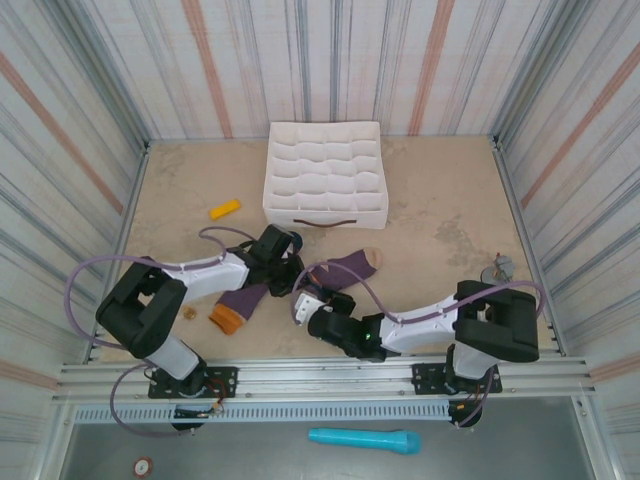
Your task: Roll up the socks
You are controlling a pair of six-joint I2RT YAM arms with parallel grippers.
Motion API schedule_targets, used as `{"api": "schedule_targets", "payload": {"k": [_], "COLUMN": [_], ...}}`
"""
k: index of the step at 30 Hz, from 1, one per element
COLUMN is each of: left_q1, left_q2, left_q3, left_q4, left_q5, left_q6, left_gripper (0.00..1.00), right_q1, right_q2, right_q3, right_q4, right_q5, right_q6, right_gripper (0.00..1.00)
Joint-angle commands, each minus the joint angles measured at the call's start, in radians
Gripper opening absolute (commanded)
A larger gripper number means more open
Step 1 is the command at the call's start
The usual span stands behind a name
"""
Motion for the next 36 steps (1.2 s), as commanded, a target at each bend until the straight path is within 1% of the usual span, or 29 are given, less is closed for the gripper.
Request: {"api": "schedule_targets", "payload": {"k": [1, 5, 8, 10, 12, 16, 17, 18, 20, 22, 25, 27, 28, 29, 33, 36], "left_q1": [0.012, 0.014, 0.018, 0.019, 0.021, 0.030, 0.034, 0.037, 0.044, 0.050, 0.062, 0.068, 0.072, 0.074, 0.097, 0.123], "left_q2": [0.009, 0.013, 0.021, 0.025, 0.030, 0.024, 0.021, 0.019, 0.023, 0.022, 0.013, 0.005, 0.000, -0.006, -0.010, -0.007], "left_q3": [0.023, 0.032, 0.033, 0.033, 0.043, 0.051, 0.046, 0.043, 0.046, 0.050, 0.046, 0.039, 0.034, 0.029, 0.009, -0.009], "left_q4": [-0.023, -0.045, -0.043, -0.041, -0.055, -0.091, -0.088, -0.084, -0.083, -0.090, -0.092, -0.086, -0.078, -0.065, -0.009, 0.049], "left_q5": [0.034, 0.035, 0.048, 0.056, 0.066, 0.077, 0.080, 0.084, 0.096, 0.100, 0.099, 0.101, 0.101, 0.101, 0.123, 0.160], "left_q6": [-0.001, 0.013, 0.016, 0.019, 0.031, 0.056, 0.057, 0.059, 0.070, 0.085, 0.095, 0.097, 0.098, 0.095, 0.089, 0.074], "left_gripper": [0.00, 0.00, 0.00, 0.00, 0.00, 0.00, 0.00, 0.00, 0.01, 0.08, 0.28, 0.43, 0.51, 0.55, 0.65, 0.69], "right_q1": [0.004, -0.001, -0.008, -0.026, -0.039, -0.061, -0.065, -0.069, -0.082, -0.096, -0.117, -0.141, -0.161, -0.183, -0.234, -0.272], "right_q2": [0.058, 0.131, 0.161, 0.169, 0.177, 0.211, 0.219, 0.225, 0.232, 0.228, 0.204, 0.183, 0.170, 0.158, 0.139, 0.135], "right_q3": [-0.002, 0.021, 0.022, 0.022, 0.017, 0.012, 0.012, 0.014, 0.013, 0.007, 0.004, -0.001, -0.003, -0.003, -0.015, -0.027], "right_q4": [0.067, 0.077, 0.096, 0.091, 0.095, 0.126, 0.129, 0.130, 0.130, 0.122, 0.085, 0.057, 0.037, 0.011, -0.020, -0.023], "right_q5": [0.036, 0.040, 0.068, 0.050, 0.035, 0.020, 0.018, 0.013, -0.003, -0.027, -0.079, -0.122, -0.167, -0.215, -0.300, -0.383], "right_q6": [-0.034, -0.008, 0.001, 0.010, 0.019, 0.027, 0.031, 0.040, 0.063, 0.082, 0.117, 0.153, 0.175, 0.200, 0.266, 0.301], "right_gripper": [0.65, 0.63, 0.62, 0.62, 0.59, 0.48, 0.44, 0.39, 0.24, 0.15, 0.07, 0.03, 0.02, 0.00, 0.00, 0.00]}}
